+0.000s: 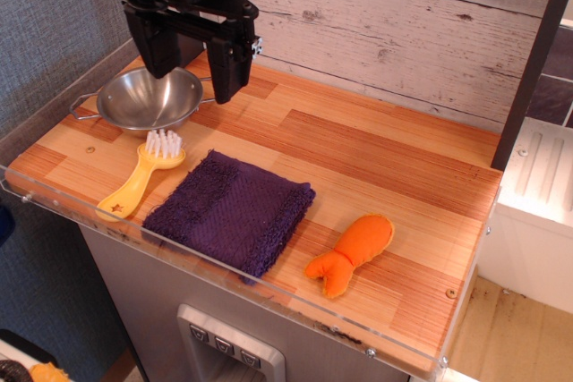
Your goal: Bring the violet cloth to the front edge of the table.
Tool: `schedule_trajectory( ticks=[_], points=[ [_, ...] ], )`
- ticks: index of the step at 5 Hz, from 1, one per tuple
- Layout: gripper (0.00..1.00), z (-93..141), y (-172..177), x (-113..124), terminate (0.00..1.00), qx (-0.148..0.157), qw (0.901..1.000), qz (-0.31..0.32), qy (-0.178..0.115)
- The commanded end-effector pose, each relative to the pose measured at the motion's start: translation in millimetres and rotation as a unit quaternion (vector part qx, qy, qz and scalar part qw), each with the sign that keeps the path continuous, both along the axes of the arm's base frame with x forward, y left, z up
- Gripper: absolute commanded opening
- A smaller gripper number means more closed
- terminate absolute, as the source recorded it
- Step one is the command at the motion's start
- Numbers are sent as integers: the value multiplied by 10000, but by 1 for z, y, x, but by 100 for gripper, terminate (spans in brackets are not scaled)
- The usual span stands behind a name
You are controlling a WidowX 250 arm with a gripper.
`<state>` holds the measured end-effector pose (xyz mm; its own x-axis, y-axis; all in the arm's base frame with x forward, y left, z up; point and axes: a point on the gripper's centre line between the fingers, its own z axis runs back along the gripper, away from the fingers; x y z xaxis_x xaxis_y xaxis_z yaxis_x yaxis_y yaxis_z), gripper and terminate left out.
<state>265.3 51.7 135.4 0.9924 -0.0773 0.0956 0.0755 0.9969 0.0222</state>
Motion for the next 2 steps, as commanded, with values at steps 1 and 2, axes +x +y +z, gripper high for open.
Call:
schedule_trajectory(
  ticks=[1, 2],
  points=[
    [100, 17, 10, 3, 0, 171, 9987, -471, 58],
    [100, 17, 10, 3, 100, 171, 9987, -471, 58]
  ],
)
